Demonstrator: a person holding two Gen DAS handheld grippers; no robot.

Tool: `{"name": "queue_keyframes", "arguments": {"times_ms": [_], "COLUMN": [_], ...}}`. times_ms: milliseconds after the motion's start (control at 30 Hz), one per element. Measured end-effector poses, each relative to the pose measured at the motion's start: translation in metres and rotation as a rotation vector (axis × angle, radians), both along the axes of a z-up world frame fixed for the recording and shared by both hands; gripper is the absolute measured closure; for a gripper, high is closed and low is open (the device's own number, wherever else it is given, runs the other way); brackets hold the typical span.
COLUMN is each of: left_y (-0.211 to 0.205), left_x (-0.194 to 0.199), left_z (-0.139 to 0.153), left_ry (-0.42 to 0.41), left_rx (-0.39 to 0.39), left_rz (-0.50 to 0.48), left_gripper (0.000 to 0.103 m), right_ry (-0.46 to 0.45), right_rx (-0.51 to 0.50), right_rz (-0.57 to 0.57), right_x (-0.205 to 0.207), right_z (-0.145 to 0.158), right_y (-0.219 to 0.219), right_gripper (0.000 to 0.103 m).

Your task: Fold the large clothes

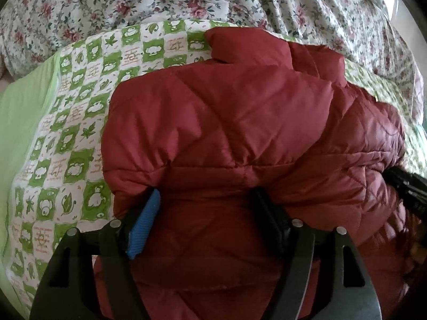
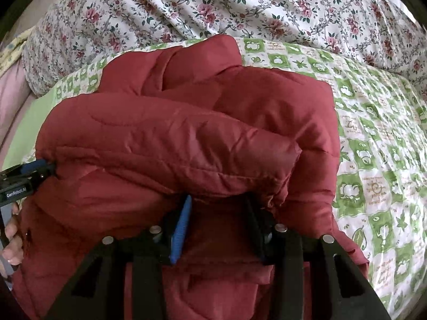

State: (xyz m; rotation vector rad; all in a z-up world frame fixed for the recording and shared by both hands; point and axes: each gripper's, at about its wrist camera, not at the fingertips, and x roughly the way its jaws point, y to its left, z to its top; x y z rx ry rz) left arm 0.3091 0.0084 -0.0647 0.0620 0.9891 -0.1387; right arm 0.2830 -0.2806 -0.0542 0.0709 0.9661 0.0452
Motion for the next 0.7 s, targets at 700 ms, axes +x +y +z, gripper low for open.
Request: {"name": "queue_keyframes", "arguments": {"times_ms": [700], "left_y": [0.055], "left_x": [-0.14], "left_z": [0.056], "left_ry": [-0.036], "left_rx": [-0.096], "left_rz": [0.112], "left_gripper": [0.031], "right_ry": [-0.168], "right_rx": [-0.23], "right_rz": [0.02], "right_x": [-0.104], "right_z": [0.082], "right_y": [0.044], "right_gripper": [0.033]}}
